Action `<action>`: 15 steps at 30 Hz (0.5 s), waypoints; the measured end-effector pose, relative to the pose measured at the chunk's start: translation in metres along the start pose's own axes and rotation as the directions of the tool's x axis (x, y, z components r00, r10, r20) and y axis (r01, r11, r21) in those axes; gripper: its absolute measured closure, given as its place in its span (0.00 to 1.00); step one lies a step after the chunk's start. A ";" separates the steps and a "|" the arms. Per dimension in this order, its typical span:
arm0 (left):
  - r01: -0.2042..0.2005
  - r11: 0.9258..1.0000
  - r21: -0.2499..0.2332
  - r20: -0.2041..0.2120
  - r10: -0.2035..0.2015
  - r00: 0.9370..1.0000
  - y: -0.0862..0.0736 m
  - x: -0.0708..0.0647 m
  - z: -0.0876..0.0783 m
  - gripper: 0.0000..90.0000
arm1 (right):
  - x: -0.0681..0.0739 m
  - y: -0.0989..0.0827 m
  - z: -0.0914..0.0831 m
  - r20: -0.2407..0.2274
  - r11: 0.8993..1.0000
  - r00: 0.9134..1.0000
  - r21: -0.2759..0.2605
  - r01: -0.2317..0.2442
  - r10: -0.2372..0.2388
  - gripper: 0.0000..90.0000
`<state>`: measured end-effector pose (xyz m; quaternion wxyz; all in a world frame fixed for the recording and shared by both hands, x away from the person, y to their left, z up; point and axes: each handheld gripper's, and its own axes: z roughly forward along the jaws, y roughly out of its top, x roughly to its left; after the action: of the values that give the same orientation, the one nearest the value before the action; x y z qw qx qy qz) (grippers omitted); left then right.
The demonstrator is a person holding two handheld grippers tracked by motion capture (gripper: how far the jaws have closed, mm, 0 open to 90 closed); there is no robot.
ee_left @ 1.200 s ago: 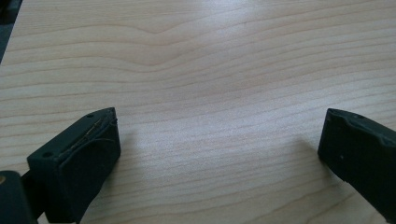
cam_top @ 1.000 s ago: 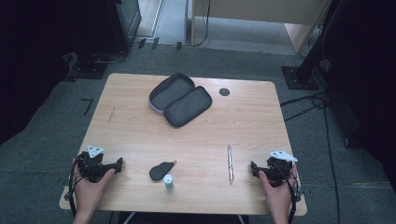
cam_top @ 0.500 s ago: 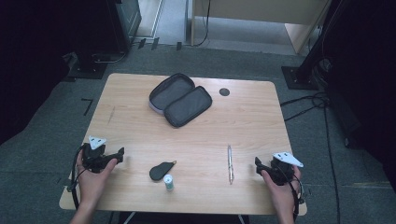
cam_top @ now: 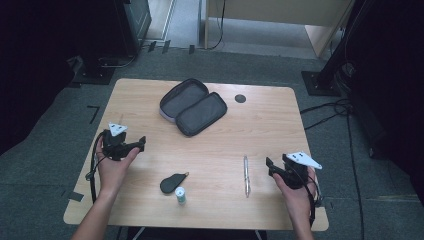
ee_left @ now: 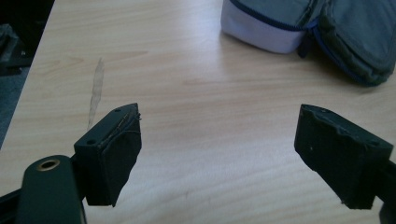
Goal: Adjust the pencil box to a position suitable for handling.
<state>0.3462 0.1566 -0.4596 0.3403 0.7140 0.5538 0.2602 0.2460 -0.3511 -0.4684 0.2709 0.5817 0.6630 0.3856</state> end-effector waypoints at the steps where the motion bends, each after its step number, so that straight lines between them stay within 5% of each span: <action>1: 0.003 1.000 0.000 0.009 -0.003 1.000 0.006 -0.001 0.005 0.18 | 0.002 0.003 0.001 0.000 1.000 1.000 -0.003 0.001 -0.001 0.39; 15: -0.010 1.000 -0.010 -0.015 0.010 1.000 0.036 -0.010 0.043 0.26 | 0.038 0.041 0.023 -0.055 0.997 0.996 -0.043 0.066 -0.069 0.48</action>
<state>0.3981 0.1326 -0.4591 0.3384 0.7130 0.5515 0.2701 0.2806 -0.3080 -0.4442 0.2770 0.5421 0.6815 0.4062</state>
